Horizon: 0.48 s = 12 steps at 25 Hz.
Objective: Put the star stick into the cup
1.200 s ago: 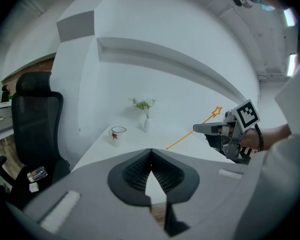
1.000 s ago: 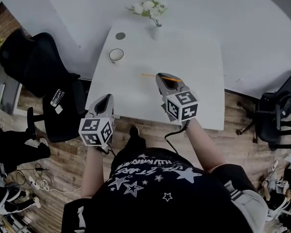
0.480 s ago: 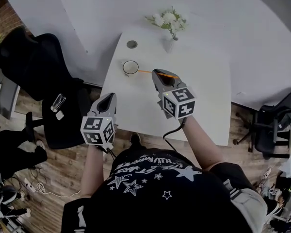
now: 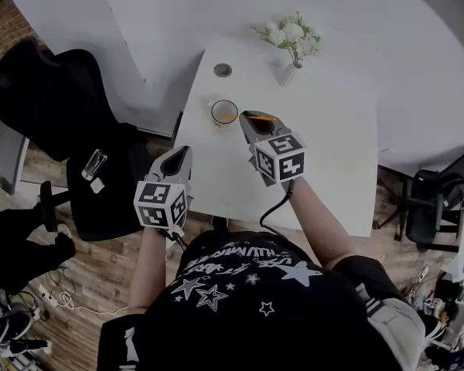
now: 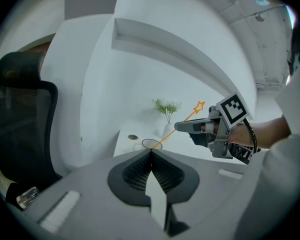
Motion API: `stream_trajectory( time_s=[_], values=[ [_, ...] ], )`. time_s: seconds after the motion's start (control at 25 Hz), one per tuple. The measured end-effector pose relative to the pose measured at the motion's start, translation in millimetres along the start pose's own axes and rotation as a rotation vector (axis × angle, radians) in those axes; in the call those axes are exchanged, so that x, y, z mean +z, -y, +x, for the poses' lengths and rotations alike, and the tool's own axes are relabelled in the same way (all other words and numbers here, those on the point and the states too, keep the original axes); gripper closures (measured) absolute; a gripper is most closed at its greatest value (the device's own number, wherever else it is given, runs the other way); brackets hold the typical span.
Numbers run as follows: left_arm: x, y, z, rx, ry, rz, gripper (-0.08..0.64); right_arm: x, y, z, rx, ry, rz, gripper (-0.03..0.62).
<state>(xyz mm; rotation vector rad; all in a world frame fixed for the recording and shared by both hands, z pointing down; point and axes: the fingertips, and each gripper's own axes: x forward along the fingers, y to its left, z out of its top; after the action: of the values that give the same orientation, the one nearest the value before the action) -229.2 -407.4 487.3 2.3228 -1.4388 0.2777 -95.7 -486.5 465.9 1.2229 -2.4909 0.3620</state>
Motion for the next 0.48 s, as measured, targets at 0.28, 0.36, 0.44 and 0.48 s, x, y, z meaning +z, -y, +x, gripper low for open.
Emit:
stream_trajectory(
  time_s=[0.28, 0.36, 0.44, 0.48],
  values=[
    [-8.7, -10.6, 15.9, -0.038, -0.031, -0.016, 0.557, -17.0, 5.9, 29.6, -0.021, -0.045, 0.057, 0.56],
    [-9.4, -13.3, 19.4, -0.044, -0.037, -0.019, 0.557, -21.9, 6.6, 37.7, -0.024, -0.062, 0.064, 0.56],
    [-9.3, -15.4, 22.5, -0.046, -0.038, -0.023, 0.557, -27.2, 7.7, 43.7, -0.025, -0.077, 0.066, 0.56],
    [-9.5, -15.8, 24.0, -0.046, -0.038, -0.025, 0.557, -30.2, 8.5, 45.4, -0.025, -0.083, 0.069, 0.56]
  ],
)
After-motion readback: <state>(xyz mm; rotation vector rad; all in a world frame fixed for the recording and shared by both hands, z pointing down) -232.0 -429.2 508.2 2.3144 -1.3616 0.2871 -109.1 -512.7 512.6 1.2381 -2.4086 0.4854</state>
